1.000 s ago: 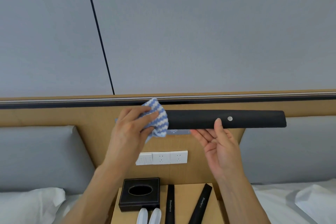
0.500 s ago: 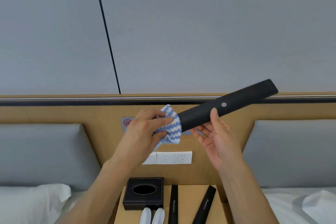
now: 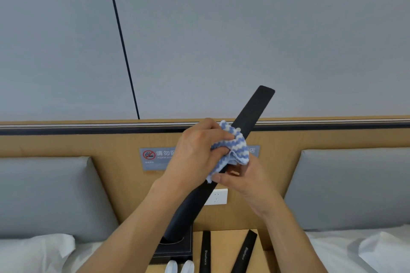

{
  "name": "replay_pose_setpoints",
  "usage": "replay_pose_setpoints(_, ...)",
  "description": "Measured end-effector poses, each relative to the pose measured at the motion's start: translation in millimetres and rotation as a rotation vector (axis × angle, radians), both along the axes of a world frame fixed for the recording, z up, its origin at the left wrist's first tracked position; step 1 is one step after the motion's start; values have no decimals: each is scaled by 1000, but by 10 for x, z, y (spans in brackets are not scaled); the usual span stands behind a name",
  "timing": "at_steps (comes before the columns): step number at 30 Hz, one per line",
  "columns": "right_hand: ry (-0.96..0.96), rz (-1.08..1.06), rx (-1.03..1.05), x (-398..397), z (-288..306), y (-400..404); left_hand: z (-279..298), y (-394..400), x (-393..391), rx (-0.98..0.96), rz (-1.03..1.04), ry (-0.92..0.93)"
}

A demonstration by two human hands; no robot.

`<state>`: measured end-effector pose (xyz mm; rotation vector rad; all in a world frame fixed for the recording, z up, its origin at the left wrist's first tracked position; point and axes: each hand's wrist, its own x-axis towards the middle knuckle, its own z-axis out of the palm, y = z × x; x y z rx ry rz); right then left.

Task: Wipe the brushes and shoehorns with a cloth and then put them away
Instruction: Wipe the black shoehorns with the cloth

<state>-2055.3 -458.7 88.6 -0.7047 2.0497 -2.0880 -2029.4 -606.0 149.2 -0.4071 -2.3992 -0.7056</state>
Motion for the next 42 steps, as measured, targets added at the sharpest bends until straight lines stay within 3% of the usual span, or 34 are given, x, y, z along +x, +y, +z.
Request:
replay_pose_setpoints(5, 25, 28, 47, -24, -66, 58, 99, 30, 2, -32, -53, -14)
replay_pose_setpoints(11, -138, 106, -67, -33, -103, 119, 128, 74, 0, 9, -63, 63)
replay_pose_setpoints(20, -69, 269, 132, 12, -88, 179, 440, -14, -213, 45, 29, 138)
replay_pose_setpoints(31, -97, 272, 161, -30, -138, 252, 582, 32, -473, 89, 79, 241)
replay_pose_setpoints(42, -306, 132, 48, -66, -639, 535, -500, 219, -375, -18, -141, -152)
